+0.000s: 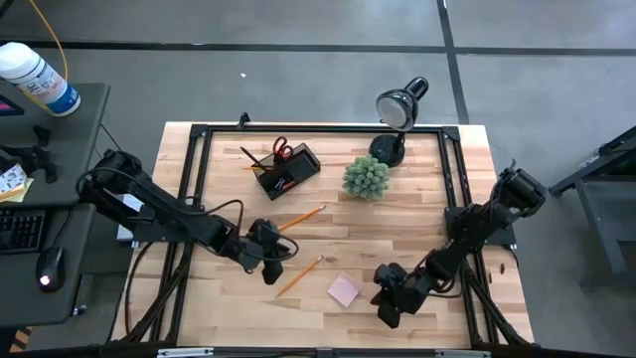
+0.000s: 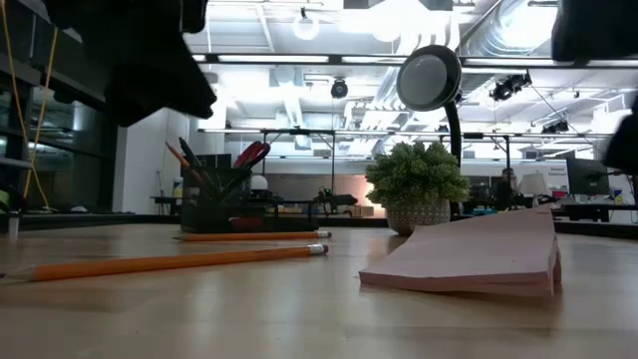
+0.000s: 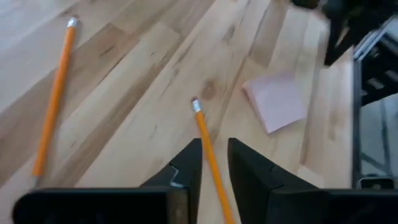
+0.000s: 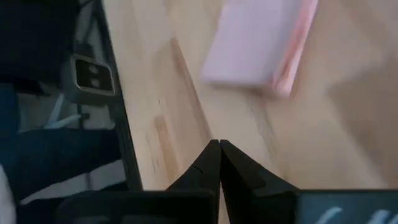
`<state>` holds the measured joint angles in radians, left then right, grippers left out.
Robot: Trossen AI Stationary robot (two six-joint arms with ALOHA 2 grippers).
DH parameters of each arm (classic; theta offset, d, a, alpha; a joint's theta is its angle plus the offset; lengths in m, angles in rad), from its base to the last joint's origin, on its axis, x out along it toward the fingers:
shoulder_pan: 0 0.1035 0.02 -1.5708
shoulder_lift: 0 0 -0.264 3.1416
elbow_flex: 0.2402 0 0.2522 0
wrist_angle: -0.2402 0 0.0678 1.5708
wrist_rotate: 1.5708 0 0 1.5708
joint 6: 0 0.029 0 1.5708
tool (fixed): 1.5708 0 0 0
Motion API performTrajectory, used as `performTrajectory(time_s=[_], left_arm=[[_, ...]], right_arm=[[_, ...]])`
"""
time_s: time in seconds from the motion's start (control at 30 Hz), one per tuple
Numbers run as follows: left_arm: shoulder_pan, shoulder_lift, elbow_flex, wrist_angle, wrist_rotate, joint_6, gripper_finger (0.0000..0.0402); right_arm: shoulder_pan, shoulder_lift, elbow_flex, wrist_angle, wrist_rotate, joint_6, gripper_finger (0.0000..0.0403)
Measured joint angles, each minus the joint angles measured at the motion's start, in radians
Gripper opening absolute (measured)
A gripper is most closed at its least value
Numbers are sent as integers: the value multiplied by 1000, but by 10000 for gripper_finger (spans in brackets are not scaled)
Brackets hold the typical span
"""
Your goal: Pick and place office supplies into organizer
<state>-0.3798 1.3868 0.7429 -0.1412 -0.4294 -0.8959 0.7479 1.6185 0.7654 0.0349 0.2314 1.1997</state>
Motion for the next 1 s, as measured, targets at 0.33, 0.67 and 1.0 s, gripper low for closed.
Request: performTrajectory(time_s=[0.33, 0.67, 1.0], left_arm=[[0, 18, 1, 33, -13, 1, 115], [0, 18, 1, 29, -17, 2, 116], [0, 18, 1, 27, -16, 8, 117]], right_arm=[[5, 133, 0, 58, -92, 340, 101], [-39, 153, 1, 233, 51, 404, 205], [-101, 158, 0, 214, 32, 436, 256]])
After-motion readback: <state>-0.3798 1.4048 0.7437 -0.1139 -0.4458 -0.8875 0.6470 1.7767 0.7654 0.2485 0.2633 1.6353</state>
